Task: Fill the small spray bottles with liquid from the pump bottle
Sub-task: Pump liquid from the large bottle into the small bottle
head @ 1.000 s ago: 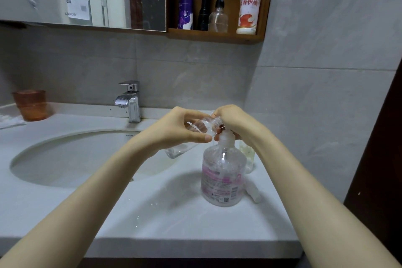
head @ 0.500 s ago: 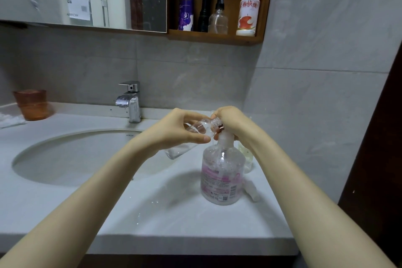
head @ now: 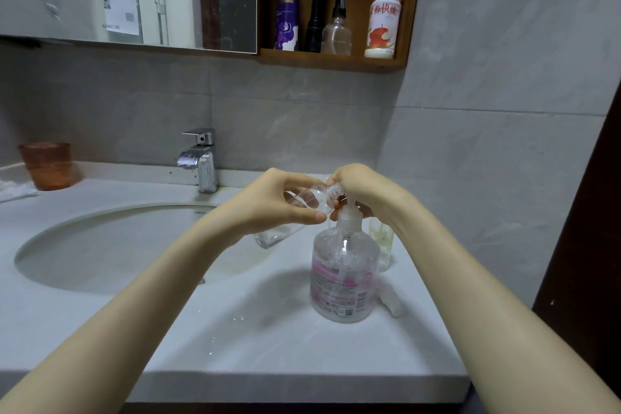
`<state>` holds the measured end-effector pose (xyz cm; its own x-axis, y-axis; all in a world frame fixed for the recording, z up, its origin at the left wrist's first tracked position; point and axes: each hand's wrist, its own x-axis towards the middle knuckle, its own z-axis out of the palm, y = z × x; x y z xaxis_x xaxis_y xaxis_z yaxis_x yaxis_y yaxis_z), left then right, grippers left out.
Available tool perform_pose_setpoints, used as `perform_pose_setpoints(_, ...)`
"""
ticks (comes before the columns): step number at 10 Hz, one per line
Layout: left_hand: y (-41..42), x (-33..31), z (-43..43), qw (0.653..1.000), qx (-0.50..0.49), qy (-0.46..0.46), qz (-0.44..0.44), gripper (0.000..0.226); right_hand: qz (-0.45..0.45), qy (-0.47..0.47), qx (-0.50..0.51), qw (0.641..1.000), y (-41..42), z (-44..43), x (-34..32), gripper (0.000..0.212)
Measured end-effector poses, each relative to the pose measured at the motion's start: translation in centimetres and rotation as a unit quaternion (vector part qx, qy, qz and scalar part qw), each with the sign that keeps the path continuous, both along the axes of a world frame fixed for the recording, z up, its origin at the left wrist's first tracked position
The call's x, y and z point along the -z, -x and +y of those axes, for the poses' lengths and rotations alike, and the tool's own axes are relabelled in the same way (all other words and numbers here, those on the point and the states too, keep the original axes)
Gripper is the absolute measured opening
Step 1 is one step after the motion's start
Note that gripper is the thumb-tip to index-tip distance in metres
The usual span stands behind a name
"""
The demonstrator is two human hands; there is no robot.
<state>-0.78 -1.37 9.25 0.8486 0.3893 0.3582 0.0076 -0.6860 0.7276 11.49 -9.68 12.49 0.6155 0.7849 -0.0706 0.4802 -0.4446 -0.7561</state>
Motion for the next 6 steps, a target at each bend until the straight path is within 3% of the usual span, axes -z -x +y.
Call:
perform_pose_setpoints(3,-0.3,0.9,0.2,1.000,0.007,0.001,0.013,0.036,0.051,-0.107,0.021,0.993,-1.3,0.3,2.3,0.029)
perform_pose_setpoints(5,-0.1,0.4,0.0,1.000,-0.006,-0.006,0.026,0.044,0.071,-0.105,0.040,0.991,-1.0,-0.1,2.0,0.026)
perform_pose_setpoints(6,-0.1,0.1,-0.1,1.000,-0.001,-0.011,0.025,0.045,0.053,-0.061,0.051,0.995,-0.7,-0.1,1.1,0.021)
